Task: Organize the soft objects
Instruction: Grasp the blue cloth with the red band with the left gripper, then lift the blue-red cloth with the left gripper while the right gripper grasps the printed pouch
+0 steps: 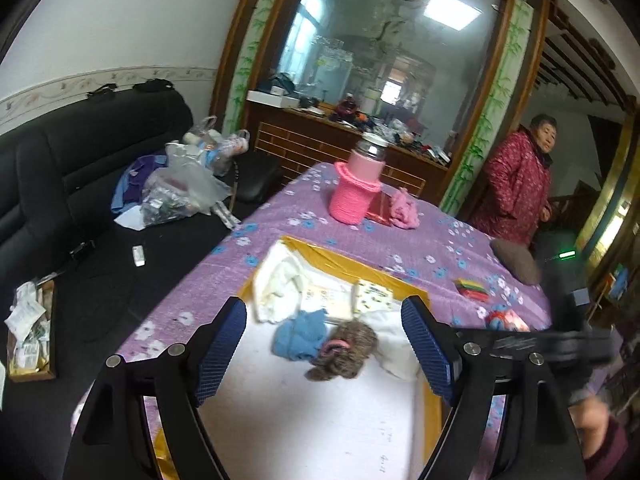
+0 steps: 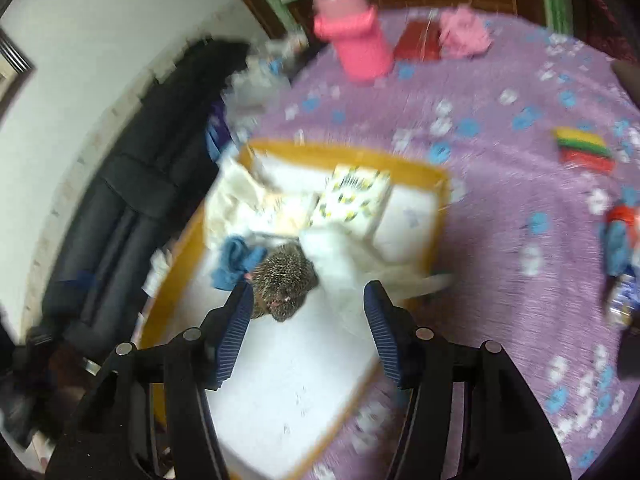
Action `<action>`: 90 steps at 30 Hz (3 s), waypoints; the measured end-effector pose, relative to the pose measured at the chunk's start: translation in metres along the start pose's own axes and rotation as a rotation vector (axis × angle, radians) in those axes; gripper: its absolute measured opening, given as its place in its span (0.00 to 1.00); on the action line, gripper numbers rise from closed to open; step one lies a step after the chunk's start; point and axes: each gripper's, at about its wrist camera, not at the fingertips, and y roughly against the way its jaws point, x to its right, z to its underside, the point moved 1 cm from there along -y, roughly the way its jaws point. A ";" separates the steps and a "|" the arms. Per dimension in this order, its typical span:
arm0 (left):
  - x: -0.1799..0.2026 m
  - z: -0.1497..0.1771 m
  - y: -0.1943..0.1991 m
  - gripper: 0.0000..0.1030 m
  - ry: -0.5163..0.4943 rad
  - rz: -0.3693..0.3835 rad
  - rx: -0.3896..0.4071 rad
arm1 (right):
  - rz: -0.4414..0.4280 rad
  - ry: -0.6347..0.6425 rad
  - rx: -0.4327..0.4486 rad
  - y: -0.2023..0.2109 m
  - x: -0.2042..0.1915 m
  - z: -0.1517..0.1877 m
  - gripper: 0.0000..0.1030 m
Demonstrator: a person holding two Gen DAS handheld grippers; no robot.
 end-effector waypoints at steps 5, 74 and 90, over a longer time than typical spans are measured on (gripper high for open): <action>0.032 0.006 -0.009 0.78 -0.052 0.063 -0.053 | 0.113 -0.054 0.226 0.098 0.056 0.016 0.55; 0.218 0.028 -0.133 0.27 -0.212 0.341 -0.303 | 0.317 -0.379 0.581 0.194 0.251 0.072 0.61; 0.124 0.016 -0.093 0.27 -0.100 0.339 -0.240 | 0.462 -0.156 -0.218 0.067 0.189 -0.041 0.61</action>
